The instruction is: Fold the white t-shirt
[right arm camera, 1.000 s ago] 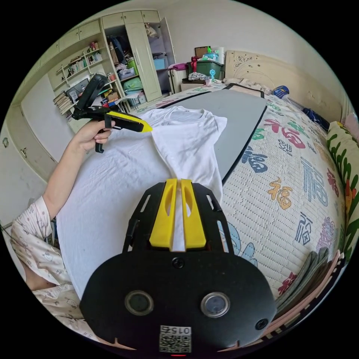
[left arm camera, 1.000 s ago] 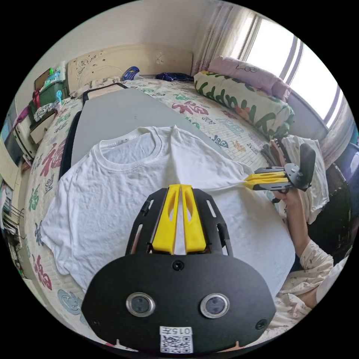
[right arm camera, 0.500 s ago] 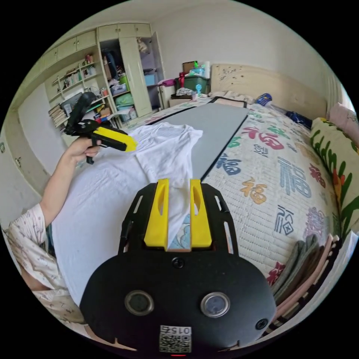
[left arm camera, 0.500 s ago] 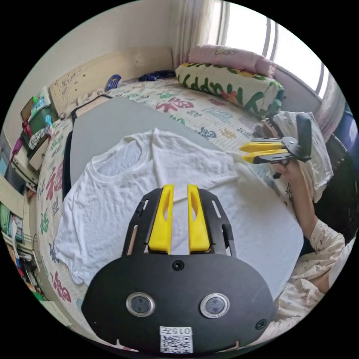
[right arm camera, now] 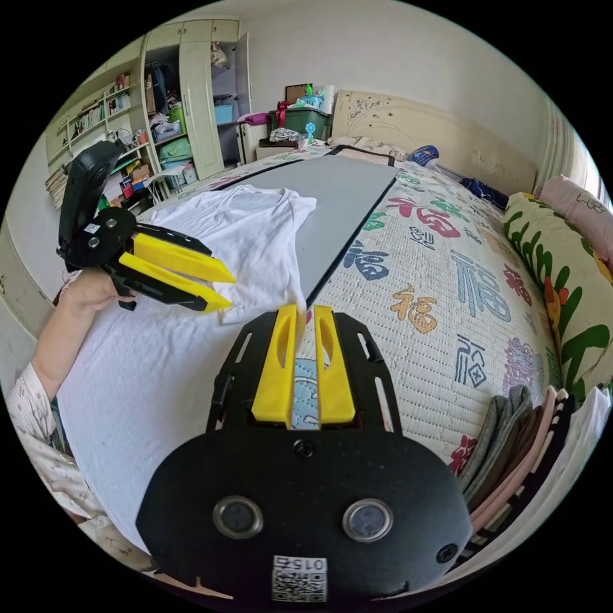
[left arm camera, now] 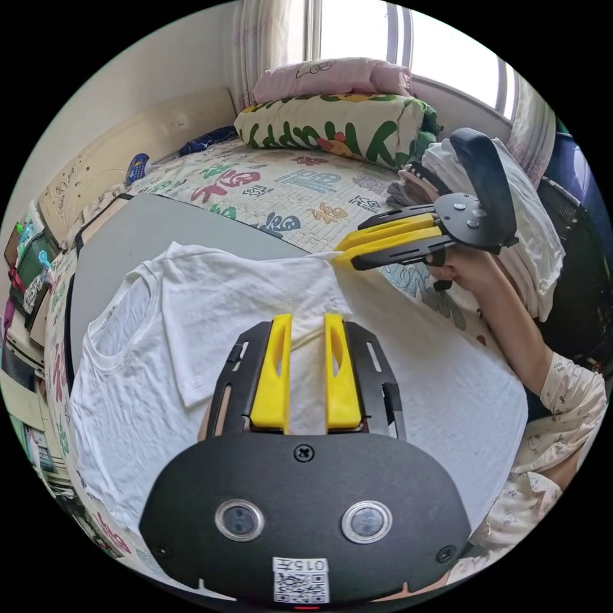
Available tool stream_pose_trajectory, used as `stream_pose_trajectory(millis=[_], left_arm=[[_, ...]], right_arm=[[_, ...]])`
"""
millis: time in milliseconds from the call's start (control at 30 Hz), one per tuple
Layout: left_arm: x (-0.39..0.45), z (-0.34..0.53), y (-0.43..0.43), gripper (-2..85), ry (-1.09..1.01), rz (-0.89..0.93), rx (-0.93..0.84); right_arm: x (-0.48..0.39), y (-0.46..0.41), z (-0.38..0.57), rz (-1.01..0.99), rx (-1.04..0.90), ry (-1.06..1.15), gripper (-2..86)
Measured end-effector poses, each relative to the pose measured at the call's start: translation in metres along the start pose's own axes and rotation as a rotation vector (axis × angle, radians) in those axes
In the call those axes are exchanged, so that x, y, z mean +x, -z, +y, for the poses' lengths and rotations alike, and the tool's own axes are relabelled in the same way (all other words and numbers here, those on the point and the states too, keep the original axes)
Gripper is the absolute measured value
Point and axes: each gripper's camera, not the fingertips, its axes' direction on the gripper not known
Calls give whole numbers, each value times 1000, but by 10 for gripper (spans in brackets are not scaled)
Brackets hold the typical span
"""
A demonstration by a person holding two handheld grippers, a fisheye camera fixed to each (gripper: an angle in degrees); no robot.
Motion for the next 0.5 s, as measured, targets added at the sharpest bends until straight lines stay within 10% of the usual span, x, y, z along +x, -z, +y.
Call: stream_pose_trajectory(millis=[500], left_arm=[[-3,-5,19,95,120,75,118]], right_arm=[[91,50,12,-157,91,-99,79]])
